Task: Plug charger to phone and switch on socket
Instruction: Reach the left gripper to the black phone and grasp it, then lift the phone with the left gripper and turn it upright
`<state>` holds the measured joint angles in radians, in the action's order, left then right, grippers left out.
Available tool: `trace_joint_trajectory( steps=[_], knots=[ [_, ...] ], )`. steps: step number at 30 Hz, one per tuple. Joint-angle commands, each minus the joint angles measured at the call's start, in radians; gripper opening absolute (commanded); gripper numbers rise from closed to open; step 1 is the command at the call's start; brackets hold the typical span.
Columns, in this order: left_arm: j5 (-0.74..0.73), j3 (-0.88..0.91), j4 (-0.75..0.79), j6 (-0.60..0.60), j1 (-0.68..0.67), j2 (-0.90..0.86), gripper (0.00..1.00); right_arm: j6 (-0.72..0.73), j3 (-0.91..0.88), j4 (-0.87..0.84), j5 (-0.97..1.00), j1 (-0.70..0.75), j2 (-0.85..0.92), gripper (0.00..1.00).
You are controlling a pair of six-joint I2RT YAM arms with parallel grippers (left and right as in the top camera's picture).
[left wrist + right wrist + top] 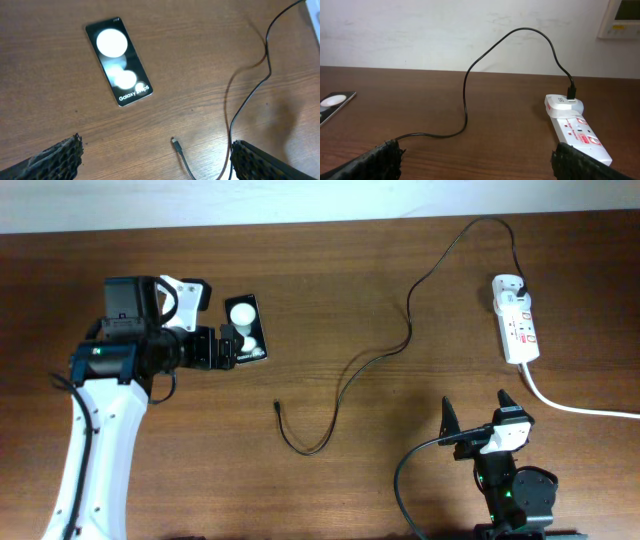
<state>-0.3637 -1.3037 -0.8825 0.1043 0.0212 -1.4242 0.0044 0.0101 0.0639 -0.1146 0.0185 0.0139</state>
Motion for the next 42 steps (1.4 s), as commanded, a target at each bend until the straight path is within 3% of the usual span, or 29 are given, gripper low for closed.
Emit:
trace_joint_trajectory(
  steps=[1,7,12,18,21,27,42],
  knots=[
    [-0.014,-0.006,-0.001,-0.014,0.001,-0.046,0.99,0.011,-0.005,0.006,-0.006,-0.006,-0.008,0.99],
    [0.053,-0.006,0.006,-0.093,0.0,-0.108,0.99,0.011,-0.005,0.006,-0.006,-0.006,-0.008,0.99],
    [0.195,-0.006,0.01,-0.192,-0.014,-0.132,0.99,0.011,-0.005,0.006,-0.006,-0.006,-0.008,0.99],
    [0.259,-0.006,0.045,-0.264,-0.092,-0.221,0.99,0.011,-0.005,0.006,-0.006,-0.006,-0.008,0.99],
    [0.353,-0.011,0.087,-0.359,-0.149,-0.276,0.99,0.011,-0.005,0.006,-0.006,-0.006,-0.008,0.99],
    [0.48,-0.34,-0.152,-0.41,-0.154,-0.329,0.99,0.011,-0.005,0.006,-0.006,-0.006,-0.008,0.99],
    [0.484,-0.346,0.106,-0.486,-0.166,-0.571,0.99,0.011,-0.005,0.006,-0.006,-0.006,-0.008,0.99]
  ],
)
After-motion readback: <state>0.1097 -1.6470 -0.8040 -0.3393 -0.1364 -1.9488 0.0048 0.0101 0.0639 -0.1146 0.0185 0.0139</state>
